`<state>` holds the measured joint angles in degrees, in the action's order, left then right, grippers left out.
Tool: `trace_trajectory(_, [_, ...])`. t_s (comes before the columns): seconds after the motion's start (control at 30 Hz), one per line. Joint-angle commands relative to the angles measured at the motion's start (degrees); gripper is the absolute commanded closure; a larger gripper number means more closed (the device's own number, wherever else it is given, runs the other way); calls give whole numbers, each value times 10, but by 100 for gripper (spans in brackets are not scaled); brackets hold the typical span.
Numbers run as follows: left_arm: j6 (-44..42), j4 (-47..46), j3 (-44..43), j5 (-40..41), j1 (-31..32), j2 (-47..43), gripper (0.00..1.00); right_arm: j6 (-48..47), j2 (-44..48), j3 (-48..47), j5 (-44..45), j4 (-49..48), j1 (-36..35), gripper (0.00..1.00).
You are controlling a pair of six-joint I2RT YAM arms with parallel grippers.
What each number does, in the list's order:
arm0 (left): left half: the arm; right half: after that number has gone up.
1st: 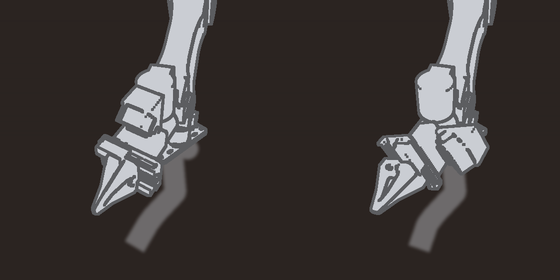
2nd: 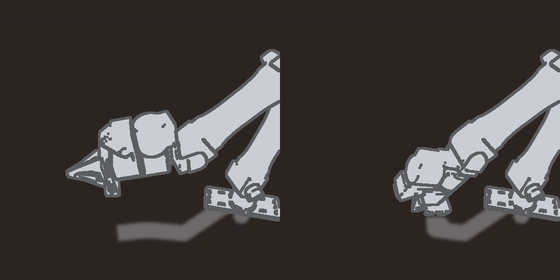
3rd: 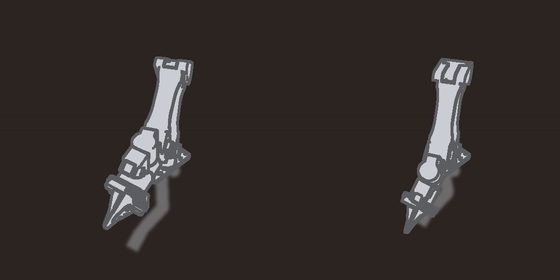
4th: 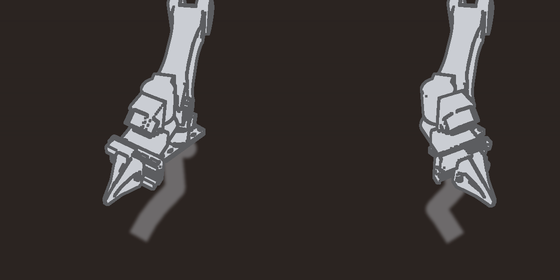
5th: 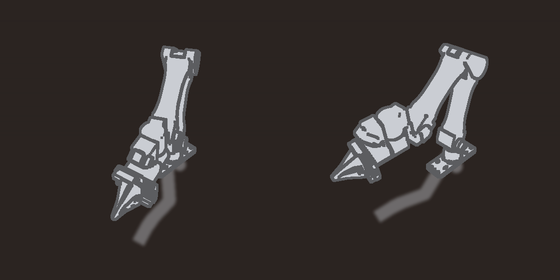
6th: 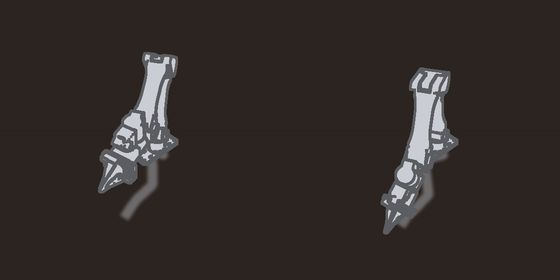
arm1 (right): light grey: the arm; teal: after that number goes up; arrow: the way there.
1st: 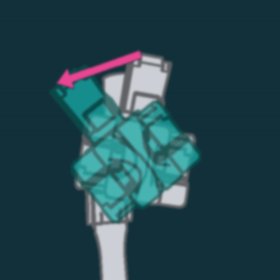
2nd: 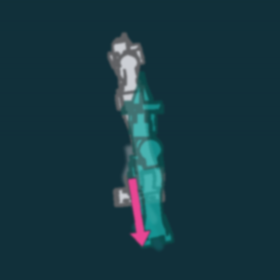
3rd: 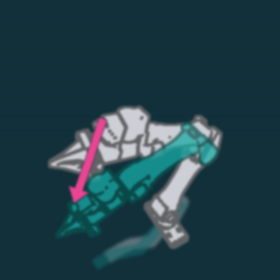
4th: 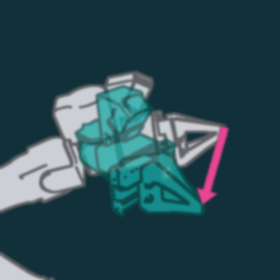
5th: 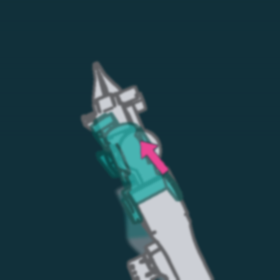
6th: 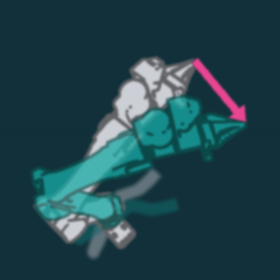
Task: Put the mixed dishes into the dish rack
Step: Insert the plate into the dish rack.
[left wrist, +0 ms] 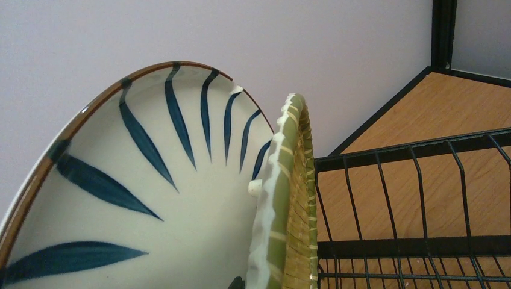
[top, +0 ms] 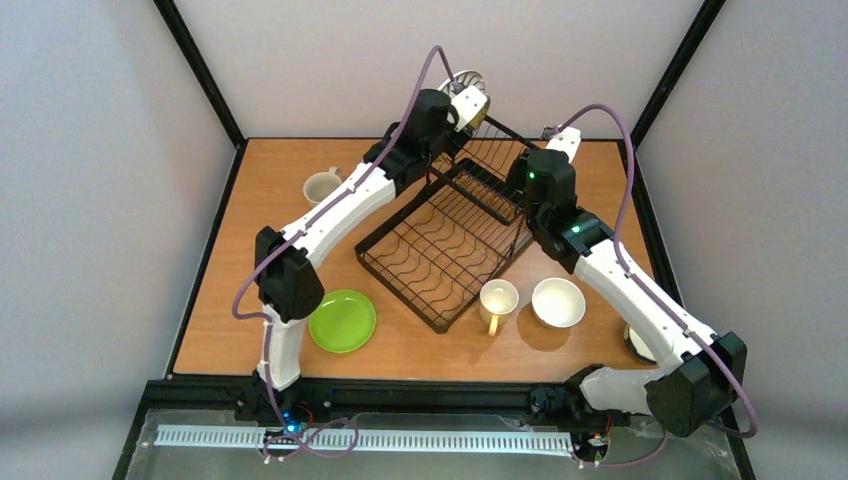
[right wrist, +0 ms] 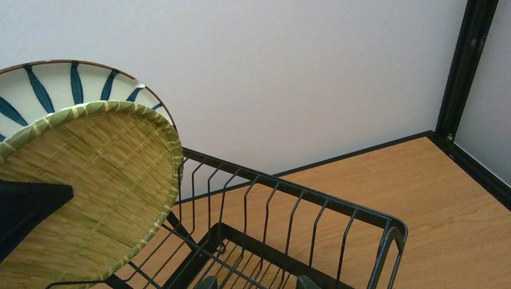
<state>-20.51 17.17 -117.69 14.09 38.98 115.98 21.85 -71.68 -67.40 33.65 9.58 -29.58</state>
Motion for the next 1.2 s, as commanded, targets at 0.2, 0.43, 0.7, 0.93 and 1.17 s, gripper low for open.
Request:
trace_trajectory(0.2, [26, 3, -37, 35, -6, 7, 46, 0, -8, 10, 4, -17, 5, 25])
trace_trajectory(0.43, [35, 3, -36, 55, -9, 6, 26, -2, -12, 6, 2, -19, 5, 25])
trace_trajectory(0.7, [41, 2, -55, 87, -12, 3, 21, -3, -19, -4, -2, -15, 5, 24])
trace_trajectory(0.93, [33, -4, -69, 116, -12, -2, 20, -6, -20, -15, -5, -12, 5, 25])
trace_trajectory(1.17, [28, -2, -73, 138, -17, -1, 20, -6, -21, -18, -6, -10, 5, 24])
